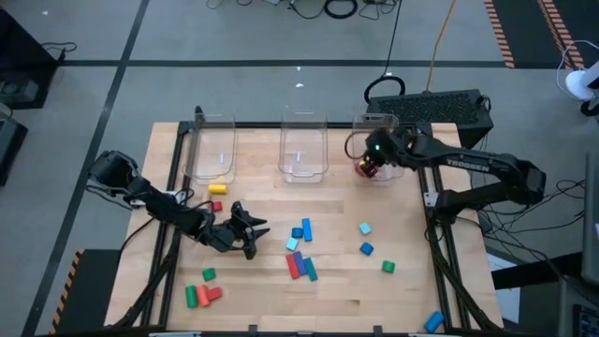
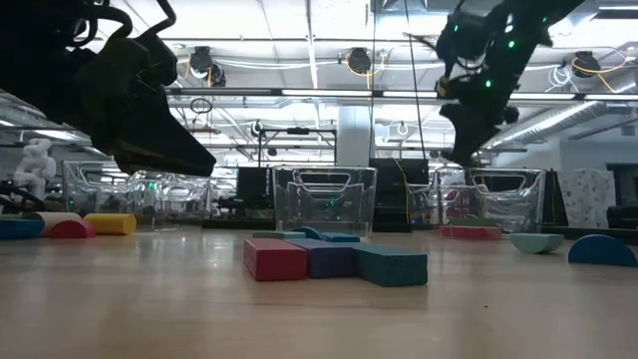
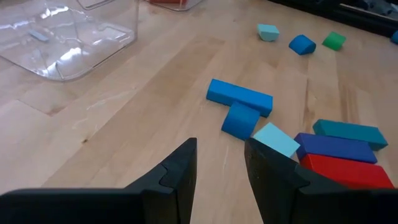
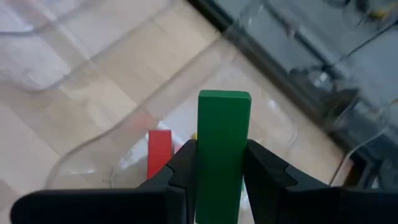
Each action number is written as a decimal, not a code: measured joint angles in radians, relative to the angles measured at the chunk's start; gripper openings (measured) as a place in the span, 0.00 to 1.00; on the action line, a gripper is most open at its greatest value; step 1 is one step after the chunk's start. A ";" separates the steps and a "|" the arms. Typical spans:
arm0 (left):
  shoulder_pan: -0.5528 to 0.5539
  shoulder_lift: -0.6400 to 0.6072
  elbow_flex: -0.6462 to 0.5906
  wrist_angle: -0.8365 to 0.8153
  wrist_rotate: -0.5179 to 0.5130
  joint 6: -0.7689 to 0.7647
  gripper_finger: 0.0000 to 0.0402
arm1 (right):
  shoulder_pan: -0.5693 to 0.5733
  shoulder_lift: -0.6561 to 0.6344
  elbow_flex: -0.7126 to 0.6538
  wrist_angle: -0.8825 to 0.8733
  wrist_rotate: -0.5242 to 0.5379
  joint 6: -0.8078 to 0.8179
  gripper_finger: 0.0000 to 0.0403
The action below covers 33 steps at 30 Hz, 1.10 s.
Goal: Sort blocks by size
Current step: Put the green rectangular block into the right transparent bin, then put the blue rectangular block into the right transparent bin
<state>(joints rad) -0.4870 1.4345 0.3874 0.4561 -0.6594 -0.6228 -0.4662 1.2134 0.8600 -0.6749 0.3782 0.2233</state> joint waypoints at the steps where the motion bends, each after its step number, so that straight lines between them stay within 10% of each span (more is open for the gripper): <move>1: 0.000 0.000 0.000 -0.002 0.000 0.000 0.34 | -0.024 0.013 0.000 0.002 -0.033 -0.012 0.21; 15: 0.000 0.000 0.000 -0.003 -0.001 0.000 0.34 | -0.139 0.277 0.004 0.020 -0.241 -0.081 0.22; 33: -0.005 0.089 0.000 0.050 0.057 0.004 0.34 | -0.143 0.197 0.000 0.066 -0.128 -0.094 0.47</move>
<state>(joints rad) -0.4915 1.5234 0.3878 0.5066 -0.6029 -0.6192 -0.6090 1.4104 0.8600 -0.6090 0.2506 0.1290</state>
